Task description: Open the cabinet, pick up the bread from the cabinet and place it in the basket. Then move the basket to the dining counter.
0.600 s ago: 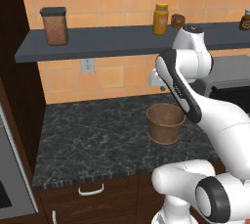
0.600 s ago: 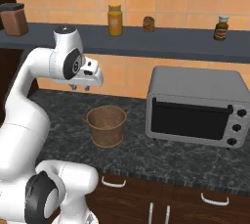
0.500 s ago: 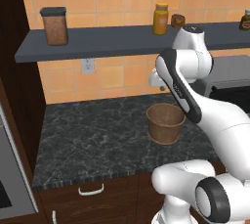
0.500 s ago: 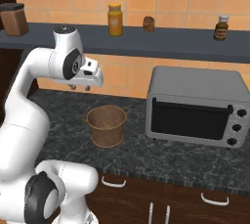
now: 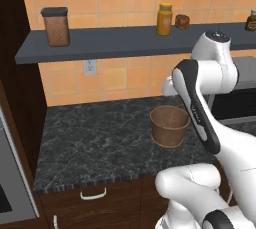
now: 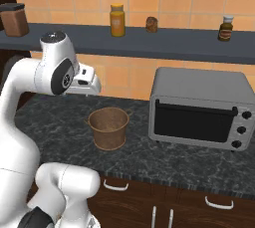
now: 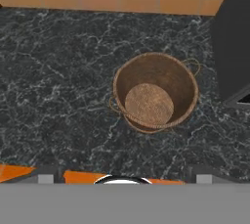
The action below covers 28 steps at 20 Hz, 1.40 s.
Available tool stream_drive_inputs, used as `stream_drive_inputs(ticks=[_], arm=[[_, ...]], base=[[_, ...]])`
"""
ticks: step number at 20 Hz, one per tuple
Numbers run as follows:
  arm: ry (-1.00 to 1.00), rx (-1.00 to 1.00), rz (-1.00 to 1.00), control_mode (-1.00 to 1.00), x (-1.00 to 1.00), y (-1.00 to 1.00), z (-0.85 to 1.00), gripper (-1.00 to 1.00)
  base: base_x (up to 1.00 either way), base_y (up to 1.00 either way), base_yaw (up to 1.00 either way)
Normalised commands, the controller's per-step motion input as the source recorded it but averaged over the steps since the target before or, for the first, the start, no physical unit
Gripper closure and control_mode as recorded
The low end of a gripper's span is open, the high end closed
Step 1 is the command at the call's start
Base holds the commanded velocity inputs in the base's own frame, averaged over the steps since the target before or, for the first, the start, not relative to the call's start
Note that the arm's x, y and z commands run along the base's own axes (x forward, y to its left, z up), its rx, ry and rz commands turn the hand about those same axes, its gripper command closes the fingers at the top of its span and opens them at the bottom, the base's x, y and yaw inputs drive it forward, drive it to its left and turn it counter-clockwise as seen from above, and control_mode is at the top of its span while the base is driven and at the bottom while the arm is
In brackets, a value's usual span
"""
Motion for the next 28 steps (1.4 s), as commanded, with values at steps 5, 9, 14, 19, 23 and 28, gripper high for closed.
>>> stream_drive_inputs(ticks=[5, 9, 14, 19, 23, 28], arm=[[-0.19, 0.0, 0.0, -1.0, -0.09, -0.19, 0.47, -1.0], [-0.13, 0.0, 0.0, -1.0, 0.02, -0.21, 0.59, -1.0], [-0.05, 0.0, 0.0, -1.0, 0.12, -0.39, 0.59, -1.0], [-0.03, 0.0, 0.0, -1.0, 0.19, -0.38, 0.51, -1.0], [-0.08, 0.0, 0.0, -1.0, 0.34, -0.31, 0.44, -1.0], [-0.14, 0.0, 0.0, -1.0, 0.49, -0.31, 0.34, -1.0]], base=[[0.0, 0.0, 0.0], [0.0, 0.0, 0.0], [0.0, 0.0, 0.0], [0.0, 0.0, 0.0], [0.0, 0.0, 0.0], [0.0, 0.0, 0.0]])
